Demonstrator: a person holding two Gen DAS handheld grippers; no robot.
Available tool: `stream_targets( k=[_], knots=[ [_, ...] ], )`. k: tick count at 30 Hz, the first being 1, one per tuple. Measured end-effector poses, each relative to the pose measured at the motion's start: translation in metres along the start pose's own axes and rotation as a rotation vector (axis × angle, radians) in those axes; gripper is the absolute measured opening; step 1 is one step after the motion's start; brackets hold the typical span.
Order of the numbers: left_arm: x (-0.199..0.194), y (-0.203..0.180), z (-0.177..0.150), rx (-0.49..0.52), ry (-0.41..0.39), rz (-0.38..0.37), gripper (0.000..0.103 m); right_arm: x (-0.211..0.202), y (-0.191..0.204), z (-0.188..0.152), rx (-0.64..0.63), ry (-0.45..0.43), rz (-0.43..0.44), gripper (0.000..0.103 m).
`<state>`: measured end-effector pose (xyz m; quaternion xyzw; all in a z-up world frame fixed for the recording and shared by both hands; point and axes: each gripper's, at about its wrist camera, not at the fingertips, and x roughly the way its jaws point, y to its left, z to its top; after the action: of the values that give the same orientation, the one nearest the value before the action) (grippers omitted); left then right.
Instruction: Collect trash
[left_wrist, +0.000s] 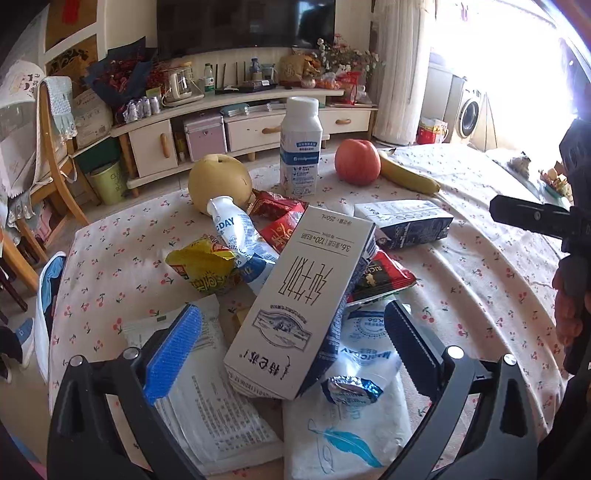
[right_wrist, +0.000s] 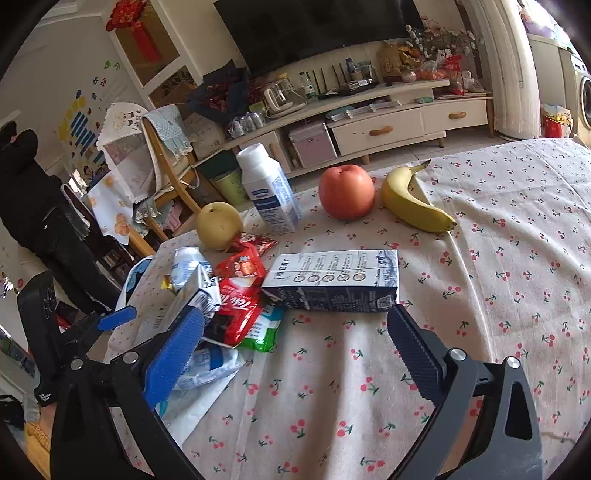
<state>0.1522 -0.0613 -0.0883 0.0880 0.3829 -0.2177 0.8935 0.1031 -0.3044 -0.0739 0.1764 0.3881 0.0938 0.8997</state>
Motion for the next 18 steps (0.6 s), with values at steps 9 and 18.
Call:
stream_targets(
  k=[9,18],
  knots=[
    [0.028,0.005,0.003,-0.037,0.052,-0.046,0.099,0.057,-0.055,0.028,0.098,0.035,-0.060,0.068],
    [0.027,-0.001,0.001,-0.022,0.071,-0.030,0.069,0.075,-0.047,0.017,0.108,0.196,0.026,0.063]
  ],
)
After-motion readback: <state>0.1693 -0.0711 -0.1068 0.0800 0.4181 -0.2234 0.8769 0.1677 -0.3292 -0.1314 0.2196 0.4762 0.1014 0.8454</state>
